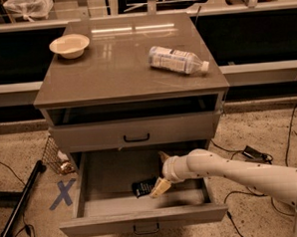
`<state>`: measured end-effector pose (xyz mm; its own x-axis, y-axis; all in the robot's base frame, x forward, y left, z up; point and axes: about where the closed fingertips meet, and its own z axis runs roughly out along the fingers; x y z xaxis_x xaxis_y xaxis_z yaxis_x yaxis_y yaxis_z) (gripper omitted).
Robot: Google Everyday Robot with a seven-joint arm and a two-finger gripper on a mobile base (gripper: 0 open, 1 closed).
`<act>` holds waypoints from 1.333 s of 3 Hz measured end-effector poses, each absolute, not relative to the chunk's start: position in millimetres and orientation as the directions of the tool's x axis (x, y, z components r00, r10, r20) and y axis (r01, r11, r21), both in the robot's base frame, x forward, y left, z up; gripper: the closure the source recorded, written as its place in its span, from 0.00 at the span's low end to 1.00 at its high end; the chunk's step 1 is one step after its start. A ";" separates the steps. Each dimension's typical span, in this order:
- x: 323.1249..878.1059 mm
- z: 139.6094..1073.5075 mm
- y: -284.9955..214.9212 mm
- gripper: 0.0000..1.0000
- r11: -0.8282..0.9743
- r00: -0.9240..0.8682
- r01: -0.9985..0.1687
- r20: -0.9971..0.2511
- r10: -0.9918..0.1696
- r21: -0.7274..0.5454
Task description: Pick rxbar blueberry from middle drawer and place on counter
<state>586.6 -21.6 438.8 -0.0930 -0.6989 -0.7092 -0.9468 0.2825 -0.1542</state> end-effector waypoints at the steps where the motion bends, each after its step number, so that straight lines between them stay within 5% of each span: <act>1: 590.4 429.6 -20.8 0.00 0.270 -0.064 -0.947 -0.725 -0.685 -0.172; 4: 582.5 415.0 1.8 0.00 0.159 0.036 -0.968 -0.735 -0.677 -0.194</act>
Offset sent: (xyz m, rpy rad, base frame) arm -0.0105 0.0149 -0.0144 0.0674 -0.1419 0.1691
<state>582.5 1.8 415.0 0.0364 -0.6770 -0.7351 -0.9680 0.1590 -0.1944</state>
